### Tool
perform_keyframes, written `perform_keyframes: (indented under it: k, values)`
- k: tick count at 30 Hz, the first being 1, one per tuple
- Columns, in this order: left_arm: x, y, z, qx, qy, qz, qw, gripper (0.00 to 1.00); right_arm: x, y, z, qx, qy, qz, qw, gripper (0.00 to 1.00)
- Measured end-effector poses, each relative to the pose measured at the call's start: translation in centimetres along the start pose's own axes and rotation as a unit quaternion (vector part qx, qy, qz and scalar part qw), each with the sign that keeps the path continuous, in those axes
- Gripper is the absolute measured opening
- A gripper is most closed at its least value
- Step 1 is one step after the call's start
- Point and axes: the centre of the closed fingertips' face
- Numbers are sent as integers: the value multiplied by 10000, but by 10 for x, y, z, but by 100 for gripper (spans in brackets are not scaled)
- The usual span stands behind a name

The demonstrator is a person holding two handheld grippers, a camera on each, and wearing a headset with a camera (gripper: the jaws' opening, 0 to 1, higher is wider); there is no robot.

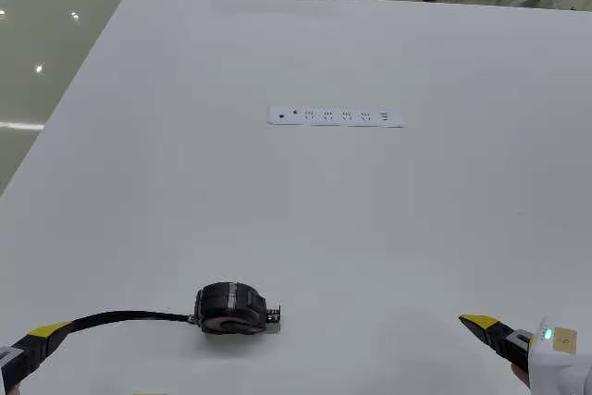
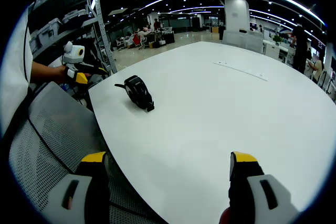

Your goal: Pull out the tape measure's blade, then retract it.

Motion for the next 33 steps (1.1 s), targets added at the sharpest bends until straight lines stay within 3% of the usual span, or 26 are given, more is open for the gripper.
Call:
perform_keyframes:
  k: [33]
  values:
    - [1,-3,1,24,14,-72,10000,96,1,2,-2,25,24,31,10000,97]
Point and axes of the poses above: the centre of the closed fingertips' face, and the gripper's own axes: x roughly forward along the fingers, y roughly to its left, z roughly out of its top, and after that the axes turned 9 degrees about z, right-handed
